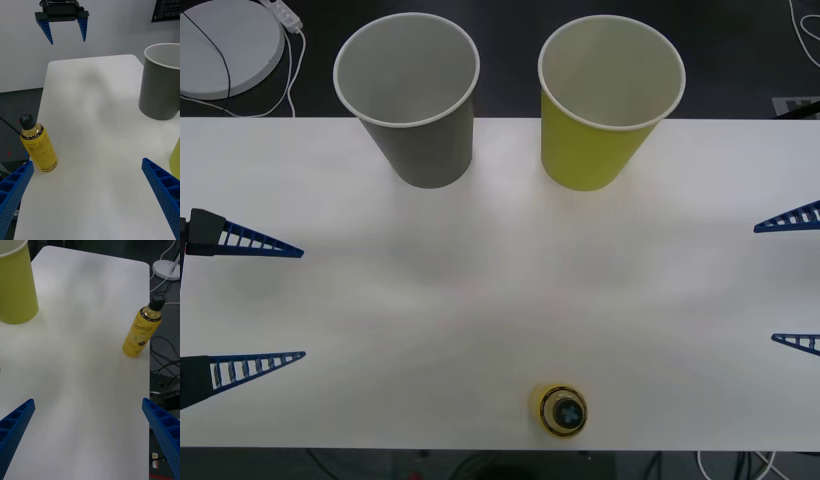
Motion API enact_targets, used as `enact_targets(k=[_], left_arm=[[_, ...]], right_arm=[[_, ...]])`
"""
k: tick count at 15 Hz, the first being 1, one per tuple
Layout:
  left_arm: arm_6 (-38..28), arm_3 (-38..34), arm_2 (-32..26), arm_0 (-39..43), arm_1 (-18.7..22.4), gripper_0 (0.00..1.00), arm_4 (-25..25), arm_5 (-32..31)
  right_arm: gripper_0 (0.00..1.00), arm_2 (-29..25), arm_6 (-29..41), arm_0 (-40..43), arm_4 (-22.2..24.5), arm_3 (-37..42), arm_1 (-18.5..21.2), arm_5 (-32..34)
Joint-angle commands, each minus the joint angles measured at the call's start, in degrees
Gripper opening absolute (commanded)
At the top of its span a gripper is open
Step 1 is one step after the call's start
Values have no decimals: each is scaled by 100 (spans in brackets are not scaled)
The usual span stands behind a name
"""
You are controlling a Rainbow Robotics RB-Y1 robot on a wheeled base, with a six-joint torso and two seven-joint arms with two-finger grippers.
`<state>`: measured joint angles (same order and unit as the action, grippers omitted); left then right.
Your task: Put the can into the green bin and the plastic bottle into the gray bin
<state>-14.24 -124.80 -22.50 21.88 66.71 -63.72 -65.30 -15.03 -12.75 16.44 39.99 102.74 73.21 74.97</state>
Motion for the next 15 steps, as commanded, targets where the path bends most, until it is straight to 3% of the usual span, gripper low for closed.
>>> enact_targets(k=[1, 9, 15], left_arm=[[0, 0, 0, 0, 0, 100, 0, 0], [0, 0, 0, 0, 0, 100, 0, 0], [0, 0, 0, 0, 0, 100, 0, 0]], right_arm=[[100, 0, 0, 0, 0, 0, 0, 0], [100, -18, -158, 264, -211, 88, -185, 79], [100, -9, -1160, 721, -175, -193, -264, 281]])
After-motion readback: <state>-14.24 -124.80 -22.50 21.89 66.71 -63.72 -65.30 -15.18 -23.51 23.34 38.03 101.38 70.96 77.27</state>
